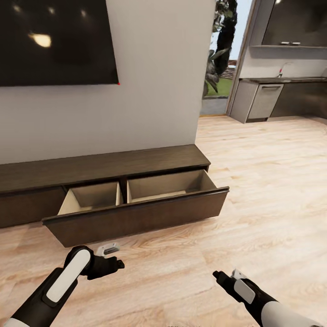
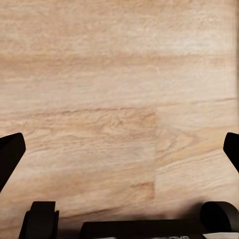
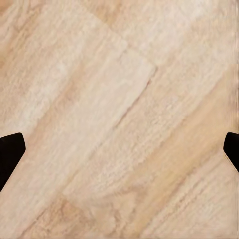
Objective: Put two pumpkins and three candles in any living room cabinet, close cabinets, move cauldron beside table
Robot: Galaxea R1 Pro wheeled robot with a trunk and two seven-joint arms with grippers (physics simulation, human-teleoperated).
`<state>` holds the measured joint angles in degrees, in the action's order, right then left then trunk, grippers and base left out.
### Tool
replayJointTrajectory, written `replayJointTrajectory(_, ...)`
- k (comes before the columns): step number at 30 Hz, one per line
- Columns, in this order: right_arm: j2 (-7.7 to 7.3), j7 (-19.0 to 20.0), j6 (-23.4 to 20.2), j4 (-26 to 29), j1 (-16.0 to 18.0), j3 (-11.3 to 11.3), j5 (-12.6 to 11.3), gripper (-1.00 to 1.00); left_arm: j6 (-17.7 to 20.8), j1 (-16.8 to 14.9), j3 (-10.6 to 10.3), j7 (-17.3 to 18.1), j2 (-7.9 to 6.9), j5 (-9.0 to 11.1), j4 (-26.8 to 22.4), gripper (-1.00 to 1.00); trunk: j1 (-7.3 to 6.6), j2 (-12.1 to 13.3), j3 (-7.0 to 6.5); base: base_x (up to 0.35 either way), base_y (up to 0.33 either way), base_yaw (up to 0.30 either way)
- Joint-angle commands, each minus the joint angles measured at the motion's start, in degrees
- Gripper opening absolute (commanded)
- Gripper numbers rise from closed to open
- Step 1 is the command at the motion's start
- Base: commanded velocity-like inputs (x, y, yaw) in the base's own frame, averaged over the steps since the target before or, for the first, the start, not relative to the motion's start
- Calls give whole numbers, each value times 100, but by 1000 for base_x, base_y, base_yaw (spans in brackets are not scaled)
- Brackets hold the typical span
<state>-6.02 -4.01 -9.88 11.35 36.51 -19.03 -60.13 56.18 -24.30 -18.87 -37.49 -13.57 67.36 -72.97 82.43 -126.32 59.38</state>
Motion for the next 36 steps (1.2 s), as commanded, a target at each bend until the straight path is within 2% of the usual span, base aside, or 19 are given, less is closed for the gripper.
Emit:
replayJointTrajectory(1,-4,-38,-23,16,0,-41,-47,100,-1,-2,-13,-58,-6,58,-7,100,-1,-2,10,-4,0,-252)
replayJointTrajectory(19,5,-38,199,7,-3,-39,-76,100,-1,-2,-20,-80,-6,56,-7,100,-1,-2,100,0,0,-251)
replayJointTrajectory(25,76,-39,228,0,-3,-39,-78,100,-1,-2,-26,-76,-6,54,-7,100,-1,-2,130,0,0,-251)
replayJointTrajectory(36,92,-39,232,-1,-2,-34,-78,100,-1,-1,-29,-76,-6,58,-7,100,-1,-2,185,0,0,-251)
